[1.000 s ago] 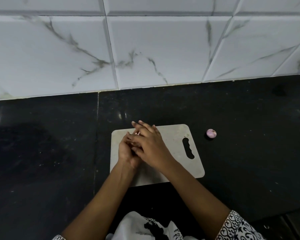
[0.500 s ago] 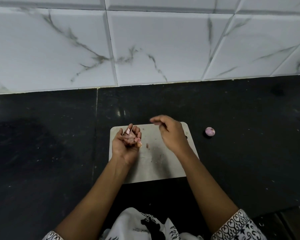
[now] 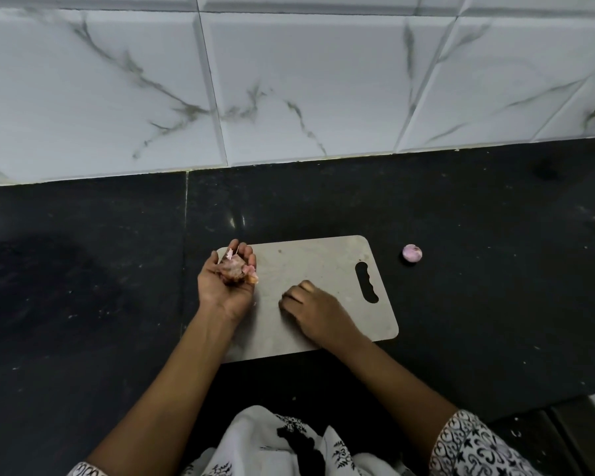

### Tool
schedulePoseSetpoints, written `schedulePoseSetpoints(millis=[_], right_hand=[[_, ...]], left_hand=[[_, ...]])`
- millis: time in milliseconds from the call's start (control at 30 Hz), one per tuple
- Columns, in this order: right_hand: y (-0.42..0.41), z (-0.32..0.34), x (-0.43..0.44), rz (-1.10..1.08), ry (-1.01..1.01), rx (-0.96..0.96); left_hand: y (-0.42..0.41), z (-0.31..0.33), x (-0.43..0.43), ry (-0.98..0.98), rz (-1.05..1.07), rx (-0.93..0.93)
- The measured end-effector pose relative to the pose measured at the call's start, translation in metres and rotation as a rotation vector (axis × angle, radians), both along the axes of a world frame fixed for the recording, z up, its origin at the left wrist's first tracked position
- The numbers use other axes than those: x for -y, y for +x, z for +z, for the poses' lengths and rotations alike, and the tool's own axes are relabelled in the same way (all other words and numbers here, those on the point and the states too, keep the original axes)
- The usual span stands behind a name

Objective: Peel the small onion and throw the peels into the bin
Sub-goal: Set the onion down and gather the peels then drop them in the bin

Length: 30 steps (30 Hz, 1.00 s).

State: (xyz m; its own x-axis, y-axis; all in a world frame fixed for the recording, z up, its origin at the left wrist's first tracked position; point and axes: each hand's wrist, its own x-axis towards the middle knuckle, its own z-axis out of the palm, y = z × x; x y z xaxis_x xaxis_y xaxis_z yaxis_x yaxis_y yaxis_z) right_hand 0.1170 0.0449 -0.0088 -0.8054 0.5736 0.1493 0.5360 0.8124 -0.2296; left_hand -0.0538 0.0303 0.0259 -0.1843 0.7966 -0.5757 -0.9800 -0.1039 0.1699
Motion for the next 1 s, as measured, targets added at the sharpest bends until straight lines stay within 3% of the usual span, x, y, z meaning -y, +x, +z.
schedulePoseSetpoints(millis=[67,200,367,500,633,700,767,800,833,933,1000], right_hand=[[0.009,0.001,-0.018,0.010,0.046,0.004],[0.029,0.007,-0.037,-0.189,-0.114,-0.052],[0.042,-0.004,-0.016,-0.096,-0.173,-0.022],[0.035,-0.007,-0.003,-0.127,-0.155,-0.112],[0.020,-0.007,-0.023,-0.152,-0.141,-0.059],[0.010,0.005,-0.036,-0.435,-0.432,-0.299],[0.001,0.033,-0.047,-0.704,-1.020,-0.708],[-0.002,0.049,-0.051,-0.710,-1.213,-0.870],[-0.004,0.065,-0.052,-0.679,-1.271,-0.925],[-0.015,0.112,-0.050,-0.456,-1.113,-0.797],[-0.024,0.134,-0.046,-0.307,-0.888,-0.490]], left_hand=[[0.001,0.002,0.002,0.001,0.009,0.010],[0.000,0.001,0.005,-0.008,0.002,0.014],[-0.003,-0.004,0.007,-0.009,0.006,0.020],[-0.001,-0.005,0.005,-0.004,0.005,0.013],[0.006,-0.005,0.004,-0.007,-0.028,-0.001],[0.011,-0.004,0.003,-0.017,-0.051,-0.009],[0.015,-0.004,0.002,-0.024,-0.082,-0.028],[0.018,-0.004,0.001,-0.029,-0.103,-0.045],[0.020,-0.004,0.000,-0.033,-0.129,-0.061],[0.028,-0.004,-0.002,-0.030,-0.208,-0.069],[0.035,0.001,-0.002,-0.022,-0.236,-0.059]])
